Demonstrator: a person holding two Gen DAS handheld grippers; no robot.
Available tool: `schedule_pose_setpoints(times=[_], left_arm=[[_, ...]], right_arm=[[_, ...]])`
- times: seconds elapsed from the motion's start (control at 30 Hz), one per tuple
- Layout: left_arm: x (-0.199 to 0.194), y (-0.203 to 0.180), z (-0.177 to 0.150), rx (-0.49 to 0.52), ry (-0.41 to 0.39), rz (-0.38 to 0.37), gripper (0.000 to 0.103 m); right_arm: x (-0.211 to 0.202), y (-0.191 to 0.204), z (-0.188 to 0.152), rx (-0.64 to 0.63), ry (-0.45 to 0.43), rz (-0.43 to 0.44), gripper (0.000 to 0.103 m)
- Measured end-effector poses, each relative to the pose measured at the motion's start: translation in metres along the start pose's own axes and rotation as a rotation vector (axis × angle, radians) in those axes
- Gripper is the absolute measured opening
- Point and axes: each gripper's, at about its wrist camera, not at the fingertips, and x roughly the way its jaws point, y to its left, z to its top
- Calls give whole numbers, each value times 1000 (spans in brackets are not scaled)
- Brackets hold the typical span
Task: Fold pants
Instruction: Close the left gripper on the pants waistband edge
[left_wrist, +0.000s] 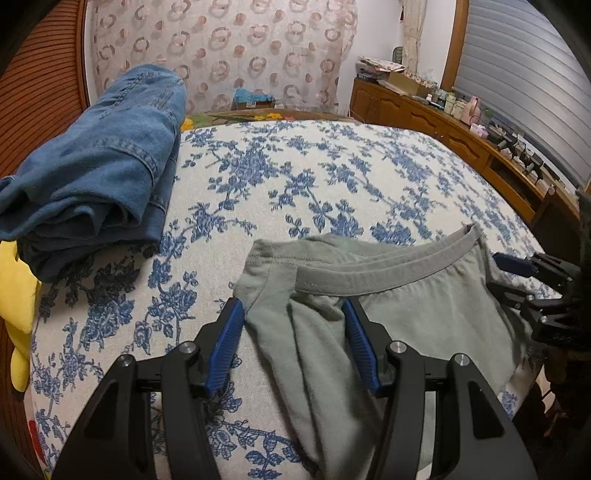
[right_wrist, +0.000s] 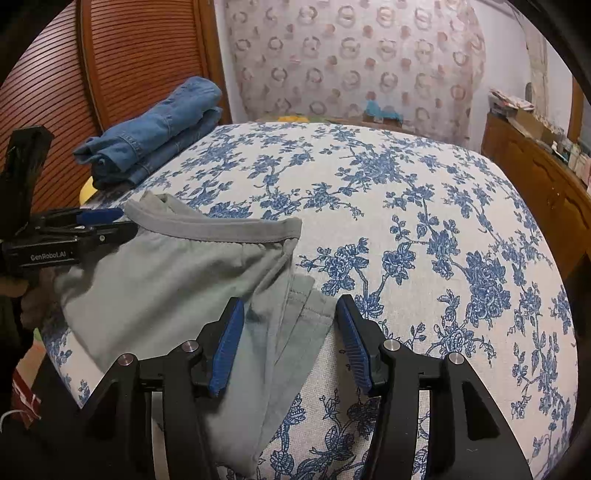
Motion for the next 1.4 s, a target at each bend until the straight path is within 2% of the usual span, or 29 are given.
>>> schedule_pose_setpoints(times=[0.17, 0.27, 0.43, 0.6, 0.9, 0.93, 0.97, 1.0, 1.03, 1.07, 1.23, 1.4], left_arm=[[-12, 2, 11, -1, -48, -16, 56], [-2, 4, 17, 11, -17, -6, 56], [15, 11, 18, -10, 40, -47, 56], [17, 15, 17, -16, 47, -71, 61], [18, 14, 15, -2, 21, -74, 63], [17, 14, 15, -1, 22, -76, 61], [17, 14, 15, -1, 23, -86, 51], [16, 15, 14, -8, 25, -124, 33], [17, 15, 14, -22, 36, -169, 32], [17, 16, 14, -25, 36, -164, 32], [12, 14, 13, -30, 29, -170, 18], [-3, 8, 11, -28, -13, -160, 15]], right_arm=[[0, 2, 0, -4, 2, 5, 53], [0, 0, 0, -7, 2, 3, 53], [0, 0, 0, -10, 3, 7, 53], [-1, 0, 0, -11, 2, 8, 53], [-1, 1, 0, -12, 0, 12, 53], [-1, 1, 0, -12, 1, 11, 53], [-1, 0, 0, -12, 0, 11, 53], [-1, 0, 0, -12, 1, 11, 53], [-1, 0, 0, -12, 1, 11, 53], [-1, 0, 0, -13, 2, 12, 53], [-1, 1, 0, -14, 3, 10, 53], [-1, 1, 0, -8, 4, 13, 53]])
